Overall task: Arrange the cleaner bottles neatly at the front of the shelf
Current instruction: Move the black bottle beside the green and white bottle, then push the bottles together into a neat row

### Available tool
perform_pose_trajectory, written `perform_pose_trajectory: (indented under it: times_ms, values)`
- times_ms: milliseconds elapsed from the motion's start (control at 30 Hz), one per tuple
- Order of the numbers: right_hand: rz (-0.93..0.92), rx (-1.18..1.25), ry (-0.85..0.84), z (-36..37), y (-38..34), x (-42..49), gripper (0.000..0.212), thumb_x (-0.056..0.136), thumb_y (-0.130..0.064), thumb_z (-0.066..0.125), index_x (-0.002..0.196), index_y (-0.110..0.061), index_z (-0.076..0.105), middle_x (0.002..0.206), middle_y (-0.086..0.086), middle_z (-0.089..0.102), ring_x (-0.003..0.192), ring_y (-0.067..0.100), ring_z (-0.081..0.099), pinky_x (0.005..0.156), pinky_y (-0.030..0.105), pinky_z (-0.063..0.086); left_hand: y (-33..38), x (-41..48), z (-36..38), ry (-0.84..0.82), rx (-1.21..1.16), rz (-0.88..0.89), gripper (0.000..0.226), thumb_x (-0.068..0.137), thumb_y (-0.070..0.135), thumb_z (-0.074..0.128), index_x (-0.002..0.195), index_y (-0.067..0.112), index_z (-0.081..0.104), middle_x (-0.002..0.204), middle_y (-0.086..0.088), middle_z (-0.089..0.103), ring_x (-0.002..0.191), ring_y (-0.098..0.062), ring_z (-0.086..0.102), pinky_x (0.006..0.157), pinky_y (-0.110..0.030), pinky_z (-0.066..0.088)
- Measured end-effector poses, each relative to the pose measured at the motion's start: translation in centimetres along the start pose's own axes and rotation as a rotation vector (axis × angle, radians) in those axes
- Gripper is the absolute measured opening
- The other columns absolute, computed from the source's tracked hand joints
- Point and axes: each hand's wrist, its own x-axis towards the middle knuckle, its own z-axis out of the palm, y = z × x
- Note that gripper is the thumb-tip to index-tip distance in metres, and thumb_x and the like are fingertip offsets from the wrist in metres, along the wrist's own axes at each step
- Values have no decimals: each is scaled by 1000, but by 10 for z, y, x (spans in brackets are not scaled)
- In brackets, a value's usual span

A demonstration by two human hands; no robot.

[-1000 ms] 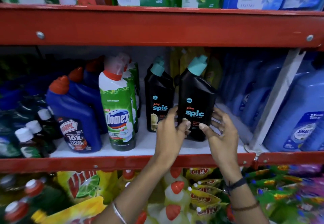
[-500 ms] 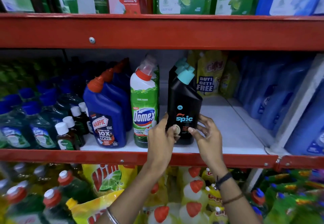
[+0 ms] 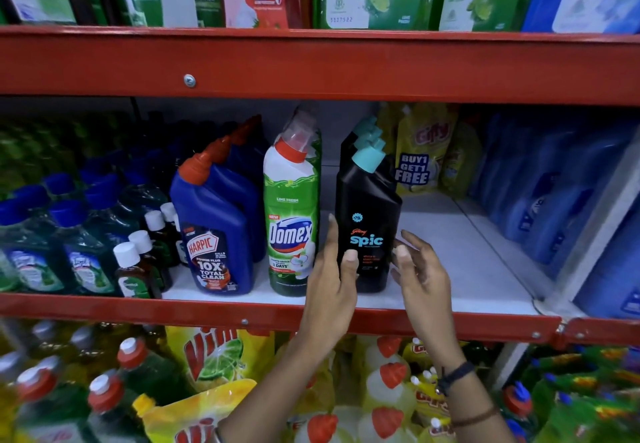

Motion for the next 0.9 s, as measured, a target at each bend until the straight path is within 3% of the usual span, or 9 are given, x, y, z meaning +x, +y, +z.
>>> perform_pose_trajectory:
  times_ms: [67, 167, 300, 433, 500, 567, 667, 767, 900]
  values:
    - [22, 35, -7, 1, 0, -3, 39, 89, -58, 44, 119, -38, 60, 119, -8, 68, 113, 9, 63, 97, 38, 52, -1, 3, -1, 1, -26, -13, 53, 81, 79, 16, 129, 71, -4, 142, -14, 50, 125, -33, 52, 100, -49, 48]
    - [56, 107, -23, 2, -6, -3, 34, 91, -51, 40, 113, -37, 62, 114, -12, 69, 110, 7, 65, 95, 33, 53, 1, 4, -5, -19, -35, -36, 50, 83, 74, 15, 131, 70, -1, 116, -12, 64, 112, -26, 59, 91, -46, 53]
    - [60, 126, -24, 0, -11, -3, 33, 89, -49, 38, 111, -38, 61, 111, -14, 68, 111, 8, 65, 87, 23, 54, 5, 0, -7, -47, -73, -49, 51, 89, 66, 15, 139, 58, 4, 104, -12, 67, 100, -19, 63, 83, -35, 55]
    - [68, 102, -20, -2, -11, -2, 37, 90, -49, 39, 115, -33, 61, 110, -15, 68, 111, 10, 65, 88, 26, 55, 8, -2, -8, -58, -95, -76, 50, 90, 54, 19, 138, 53, 4, 93, -12, 67, 88, -10, 62, 71, -15, 48]
    - [65, 73, -14, -1, -11, -5, 40, 91, -52, 40, 120, -31, 60, 114, -13, 67, 112, 8, 63, 93, 29, 53, 7, -2, -10, -65, -67, -83, 47, 90, 57, 17, 134, 59, 2, 109, -7, 66, 102, -11, 60, 80, -18, 50]
    - [9, 7, 67, 4, -13, -11, 43, 93, -52, 41, 124, -27, 57, 122, -10, 64, 114, -4, 58, 97, 19, 48, 8, -7, -13, -52, -81, -58, 46, 90, 65, 18, 134, 63, 8, 130, -1, 58, 122, -13, 53, 98, -30, 48]
    - [-157, -18, 199, 20, -22, -31, 44, 92, -48, 40, 122, -22, 57, 124, -4, 62, 114, -9, 53, 92, 5, 39, 18, -21, -22, 82, -106, 40, 50, 91, 64, 21, 137, 48, 32, 139, 18, 47, 131, 3, 41, 107, -22, 37]
    - [-224, 15, 56, 44, -29, -52, 50, 92, -52, 37, 125, -20, 58, 130, -3, 60, 122, 2, 53, 98, 13, 41, 13, -28, -39, 292, -143, 62, 47, 95, 47, 24, 135, 31, 43, 136, 12, 46, 129, 6, 39, 104, -10, 33]
    - [-68, 55, -207, 83, -30, -60, 64, 85, -68, 33, 140, -35, 38, 144, -23, 40, 132, -13, 35, 100, 3, 32, -5, -18, -61, 277, -193, -75, 45, 95, 52, 20, 138, 42, 30, 135, 22, 37, 125, 17, 36, 98, -2, 32]
